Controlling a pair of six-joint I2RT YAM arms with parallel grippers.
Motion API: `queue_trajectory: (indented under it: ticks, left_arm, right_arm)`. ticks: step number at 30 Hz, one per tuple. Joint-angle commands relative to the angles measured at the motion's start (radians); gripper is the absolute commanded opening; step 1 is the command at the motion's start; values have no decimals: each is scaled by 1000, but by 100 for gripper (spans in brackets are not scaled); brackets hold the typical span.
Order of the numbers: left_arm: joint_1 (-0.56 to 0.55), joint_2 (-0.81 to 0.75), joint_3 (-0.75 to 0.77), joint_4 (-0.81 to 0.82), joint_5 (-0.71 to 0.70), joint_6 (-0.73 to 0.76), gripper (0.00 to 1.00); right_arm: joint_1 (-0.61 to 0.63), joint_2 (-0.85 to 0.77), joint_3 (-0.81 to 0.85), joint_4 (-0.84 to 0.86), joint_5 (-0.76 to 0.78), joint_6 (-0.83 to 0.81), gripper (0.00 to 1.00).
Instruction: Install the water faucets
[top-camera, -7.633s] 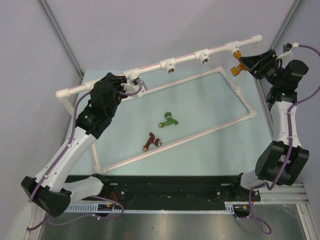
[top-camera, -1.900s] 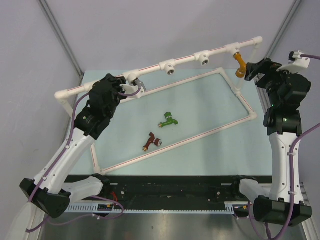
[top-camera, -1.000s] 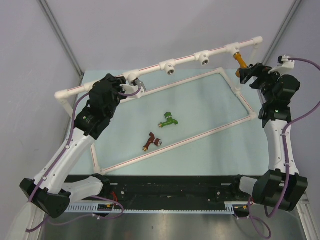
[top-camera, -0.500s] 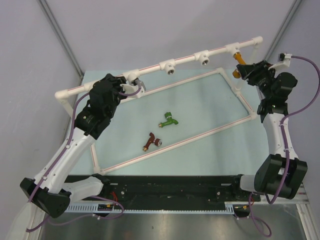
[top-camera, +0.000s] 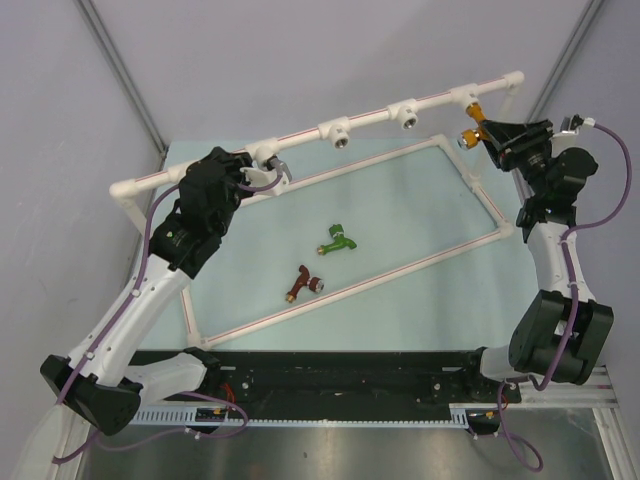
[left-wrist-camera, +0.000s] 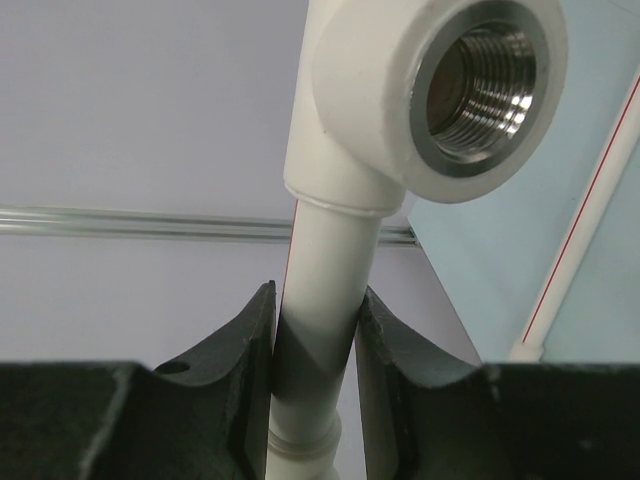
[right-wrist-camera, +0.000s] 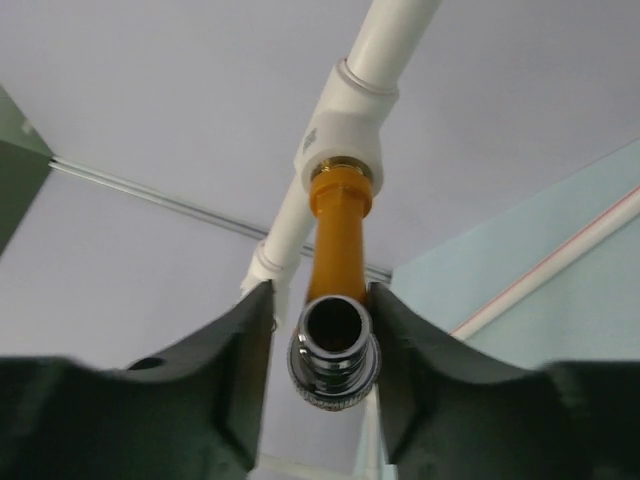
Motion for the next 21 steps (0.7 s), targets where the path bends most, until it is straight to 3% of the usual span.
queue_trajectory:
  ticks: [1,4,7,21]
  left_arm:
    - [-2,3,24,-15,33,-88,0]
    - [-2,1,26,-13,33,-88,0]
    - [-2,1,24,-15,34,-90,0]
    - [-3,-3,29,-23,34,-93,0]
  right_arm:
    - [-4,-43,35,243,-48,149,58]
    - [-2,-72,35,151,-53,47,76]
    - [-1,-99,35,90,-74,-16,87]
    - [39,-150,35,-159,-44,-255,99]
